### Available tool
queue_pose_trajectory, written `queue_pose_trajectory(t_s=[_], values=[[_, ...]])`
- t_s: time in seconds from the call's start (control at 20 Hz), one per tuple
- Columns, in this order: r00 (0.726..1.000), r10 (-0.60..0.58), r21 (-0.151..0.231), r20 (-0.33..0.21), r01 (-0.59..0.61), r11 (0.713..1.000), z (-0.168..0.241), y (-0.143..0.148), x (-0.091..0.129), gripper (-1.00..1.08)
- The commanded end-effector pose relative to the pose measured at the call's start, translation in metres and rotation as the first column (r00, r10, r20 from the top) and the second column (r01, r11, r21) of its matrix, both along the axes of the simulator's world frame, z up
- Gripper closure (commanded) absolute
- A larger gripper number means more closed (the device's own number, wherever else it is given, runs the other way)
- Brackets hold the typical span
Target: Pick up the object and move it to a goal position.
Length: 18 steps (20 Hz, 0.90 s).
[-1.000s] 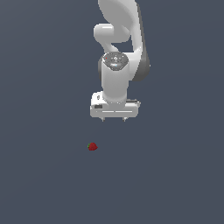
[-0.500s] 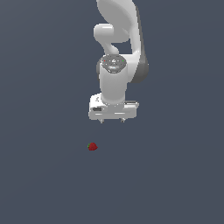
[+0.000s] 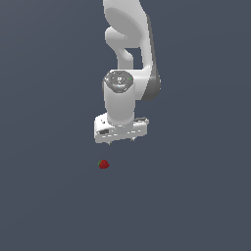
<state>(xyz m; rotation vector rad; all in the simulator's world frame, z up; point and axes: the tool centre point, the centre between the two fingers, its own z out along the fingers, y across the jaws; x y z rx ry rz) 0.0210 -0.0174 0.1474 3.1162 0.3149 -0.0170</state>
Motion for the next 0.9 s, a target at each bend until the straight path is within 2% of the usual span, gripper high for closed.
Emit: queue_pose_trajectory(t_s=[0.0, 0.4, 0.85], values=[[0.999, 0.053, 0.0, 0.0, -0.053, 0.999, -0.006, -0.008, 0.006, -0.92], [0.974, 0.228, 0.003, 0.001, -0.228, 0.974, -0.029, -0.034, 0.024, -0.92], [0.914, 0.406, 0.007, 0.004, -0.406, 0.914, -0.054, -0.065, 0.041, -0.92]])
